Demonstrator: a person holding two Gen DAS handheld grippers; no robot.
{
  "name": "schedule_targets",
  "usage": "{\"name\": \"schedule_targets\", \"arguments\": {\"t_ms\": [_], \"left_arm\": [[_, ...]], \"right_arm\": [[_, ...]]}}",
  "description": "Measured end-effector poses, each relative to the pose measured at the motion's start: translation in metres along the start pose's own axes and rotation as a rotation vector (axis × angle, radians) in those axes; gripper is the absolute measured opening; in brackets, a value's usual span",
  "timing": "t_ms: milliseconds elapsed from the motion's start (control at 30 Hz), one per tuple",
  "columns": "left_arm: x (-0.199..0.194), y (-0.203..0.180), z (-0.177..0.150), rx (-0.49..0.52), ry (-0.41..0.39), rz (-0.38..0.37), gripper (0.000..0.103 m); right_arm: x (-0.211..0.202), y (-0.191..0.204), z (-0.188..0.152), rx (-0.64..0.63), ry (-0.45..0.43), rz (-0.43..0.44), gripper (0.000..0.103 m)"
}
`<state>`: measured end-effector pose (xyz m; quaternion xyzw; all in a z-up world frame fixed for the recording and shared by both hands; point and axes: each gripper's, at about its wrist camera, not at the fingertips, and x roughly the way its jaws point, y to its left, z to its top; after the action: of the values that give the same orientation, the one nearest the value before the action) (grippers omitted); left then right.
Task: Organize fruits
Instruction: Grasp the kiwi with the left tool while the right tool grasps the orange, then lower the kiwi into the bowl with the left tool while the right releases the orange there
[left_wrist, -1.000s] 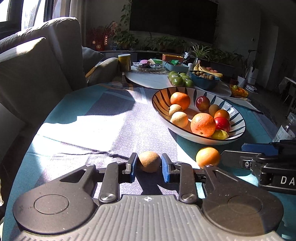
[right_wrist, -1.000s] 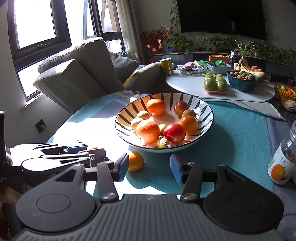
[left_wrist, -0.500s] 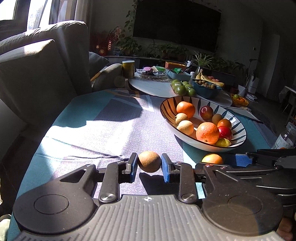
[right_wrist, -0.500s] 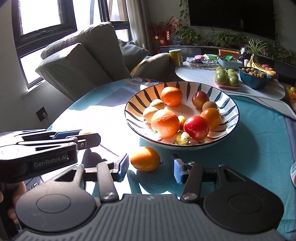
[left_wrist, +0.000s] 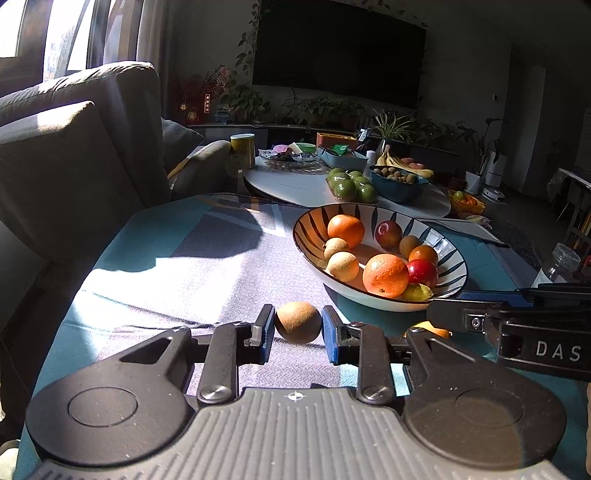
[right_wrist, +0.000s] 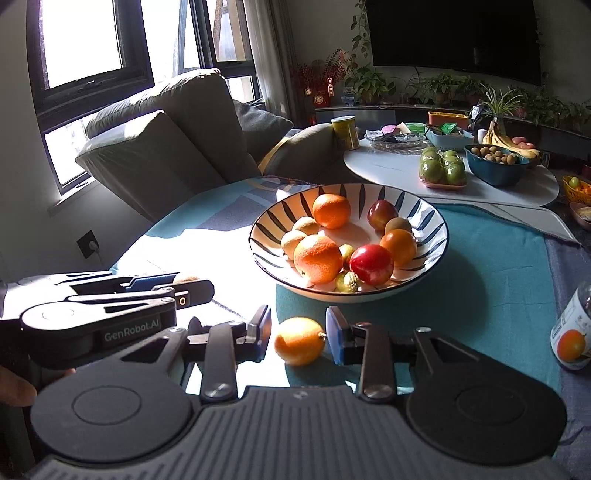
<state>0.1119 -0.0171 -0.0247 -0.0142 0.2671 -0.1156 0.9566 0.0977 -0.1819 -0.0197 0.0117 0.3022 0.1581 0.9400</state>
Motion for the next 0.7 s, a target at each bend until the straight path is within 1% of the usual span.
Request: {"name": "schedule_targets", "arguments": {"t_ms": [100,167,300,400,533,700], "left_arm": [[-0.004,-0.008,0.005,0.024,-0.018,-0.006,0.025],[-0.007,-0.011,0.006,0.026,-0.022,-0.008,0.025],[-0.008,-0.011,0.005,0.017,-0.011,-0.003,0.025],[-0.008,-0.011,0.003,0.015,-0.004,0.005,0.025],[-0.007,-0.010,0.002,0.012,0.000,0.010,0.025],[-0.006,-0.011,0.002,0.020,0.008,0.011,0.025]], "right_arm": [[-0.011,-0.004,0.009,0.004,-0.047,-0.008,0.080],[-0.012,-0.005,0.011,-0.007,-0.060,-0.014,0.080],[-0.005,-0.009,0.001,-0.024,-0.015,0.003,0.080],[0.005,-0.012,-0.007,-0.023,0.018,-0.009,0.081],[0.016,-0.015,-0.008,-0.022,0.028,-0.030,0.081],[0.029,-0.014,-0.011,-0.041,0.048,-0.025,0.080]]}}
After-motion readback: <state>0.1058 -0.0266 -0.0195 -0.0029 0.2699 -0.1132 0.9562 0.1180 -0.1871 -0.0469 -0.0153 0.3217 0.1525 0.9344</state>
